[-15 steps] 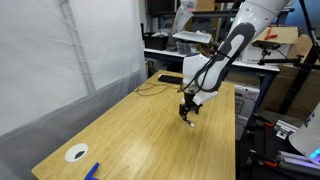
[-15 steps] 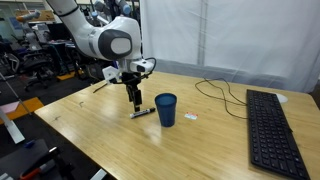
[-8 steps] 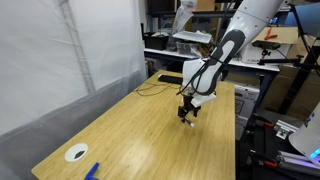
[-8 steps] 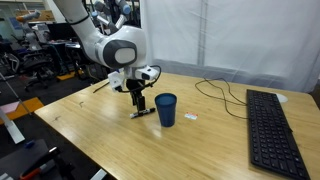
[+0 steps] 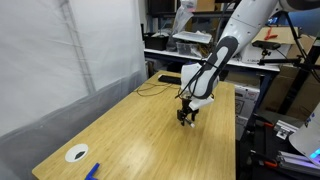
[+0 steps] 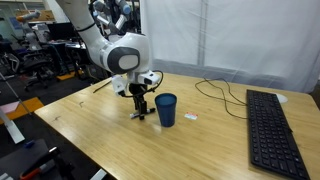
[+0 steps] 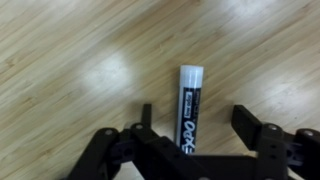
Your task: Put the black marker inside the dark blue cup
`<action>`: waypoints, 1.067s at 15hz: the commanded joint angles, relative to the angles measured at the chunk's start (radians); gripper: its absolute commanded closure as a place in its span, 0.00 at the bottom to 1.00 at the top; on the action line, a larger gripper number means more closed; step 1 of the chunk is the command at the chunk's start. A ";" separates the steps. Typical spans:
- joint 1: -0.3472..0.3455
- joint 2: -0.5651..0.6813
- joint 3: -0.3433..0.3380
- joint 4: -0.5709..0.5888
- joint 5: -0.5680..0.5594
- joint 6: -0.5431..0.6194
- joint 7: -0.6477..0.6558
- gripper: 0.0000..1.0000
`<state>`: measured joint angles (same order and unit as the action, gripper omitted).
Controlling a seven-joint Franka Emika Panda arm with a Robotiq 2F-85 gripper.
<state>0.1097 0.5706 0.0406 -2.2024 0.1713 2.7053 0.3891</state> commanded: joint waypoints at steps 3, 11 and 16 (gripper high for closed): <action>0.008 0.011 -0.009 0.020 0.019 -0.015 -0.008 0.55; 0.030 -0.016 -0.026 0.011 0.008 -0.050 0.018 0.97; 0.073 -0.075 -0.014 -0.016 0.005 -0.072 0.043 0.95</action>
<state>0.1640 0.5491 0.0282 -2.1968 0.1697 2.6630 0.4200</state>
